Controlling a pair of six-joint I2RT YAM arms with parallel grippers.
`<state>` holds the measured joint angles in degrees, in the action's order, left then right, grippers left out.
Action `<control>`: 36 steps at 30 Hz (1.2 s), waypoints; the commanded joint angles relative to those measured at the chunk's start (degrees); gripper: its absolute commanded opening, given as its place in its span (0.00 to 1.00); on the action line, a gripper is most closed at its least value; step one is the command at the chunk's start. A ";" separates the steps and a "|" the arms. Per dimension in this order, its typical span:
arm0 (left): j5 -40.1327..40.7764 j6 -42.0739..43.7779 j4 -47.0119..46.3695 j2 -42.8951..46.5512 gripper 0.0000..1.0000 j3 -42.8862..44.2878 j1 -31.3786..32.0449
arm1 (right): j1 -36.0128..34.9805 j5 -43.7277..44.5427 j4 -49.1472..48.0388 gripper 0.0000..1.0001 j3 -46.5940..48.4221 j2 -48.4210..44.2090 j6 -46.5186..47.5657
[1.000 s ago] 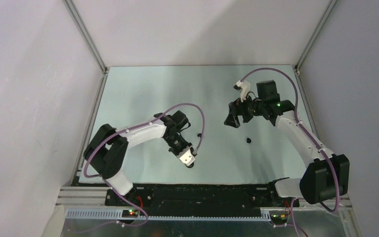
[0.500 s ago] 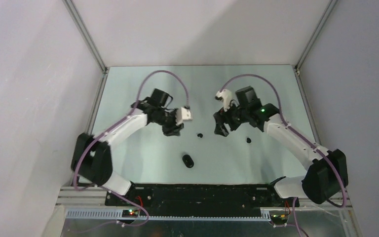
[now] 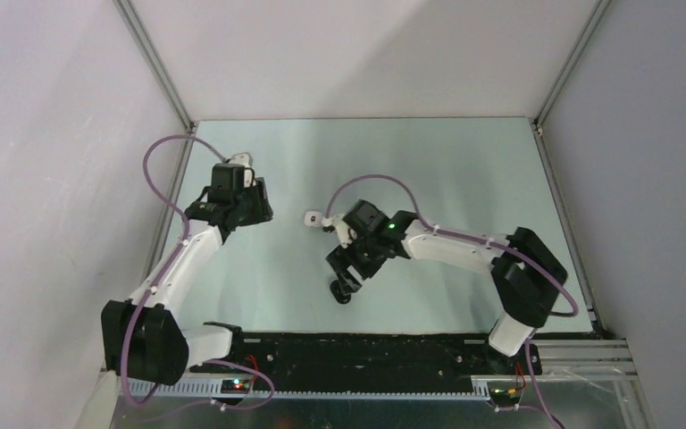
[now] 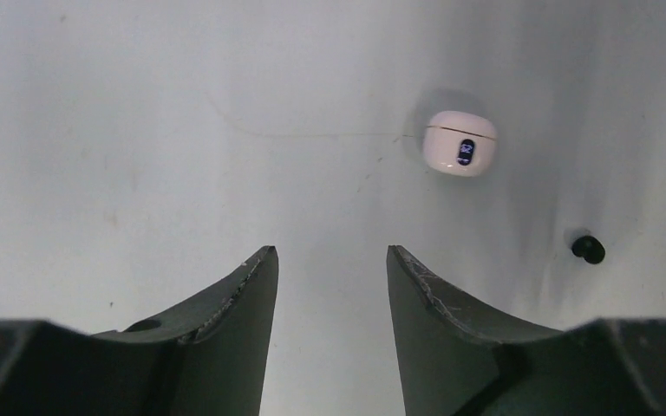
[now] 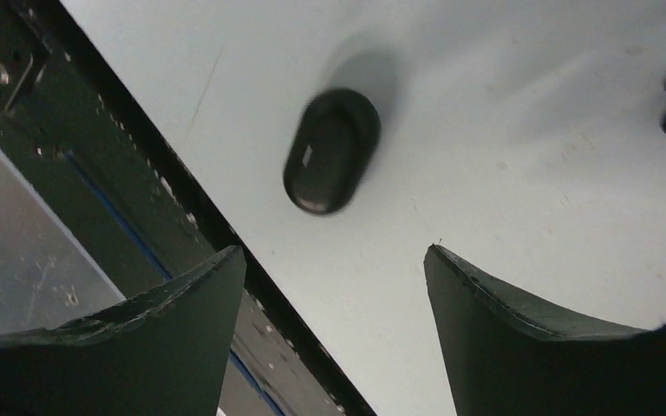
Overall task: Insert the wireless bluetooth earbuds into the charging case
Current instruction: Pick up the charging case at the center of the board.
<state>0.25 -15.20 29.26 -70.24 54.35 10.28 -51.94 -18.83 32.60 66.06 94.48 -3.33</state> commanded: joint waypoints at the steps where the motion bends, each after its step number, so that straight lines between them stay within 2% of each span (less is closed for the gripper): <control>1: 5.60 -6.54 -0.99 5.26 0.56 -0.84 -1.32 | -4.57 6.51 -0.26 0.80 7.09 5.73 -7.83; 11: 5.60 -8.09 -1.07 12.02 0.58 -4.60 -2.55 | -10.10 12.31 3.08 0.79 13.41 14.97 -10.87; 14: 5.11 -8.01 -1.10 12.41 0.59 -4.63 -2.90 | -11.09 12.52 4.41 0.81 13.48 16.24 -10.83; 18: 4.50 -8.14 -1.12 11.73 0.59 -4.04 -3.18 | -11.40 13.59 5.13 0.79 12.58 17.15 -11.42; 22: 4.09 -8.86 -1.57 10.47 0.59 -3.76 -3.25 | -11.40 15.07 3.54 0.65 10.25 16.58 -10.88; 26: 2.66 -9.88 -2.21 9.13 0.59 -3.72 -3.32 | -11.54 16.86 0.63 0.57 7.22 15.33 -5.59; 30: 1.51 -9.85 -2.82 7.82 0.58 -3.36 -3.34 | -11.49 15.35 -1.10 0.42 6.47 14.36 0.64; 34: -0.81 -9.11 -3.61 5.92 0.57 -1.95 -3.33 | -9.19 16.99 -1.96 0.39 6.66 11.45 7.02; 36: -8.07 -8.46 -5.32 4.54 0.57 -1.14 -3.27 | -6.77 17.62 -1.37 0.37 7.14 7.52 10.81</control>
<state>1.15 -23.92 27.90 -63.77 49.84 7.44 -62.61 -4.36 31.90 73.12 108.77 -2.02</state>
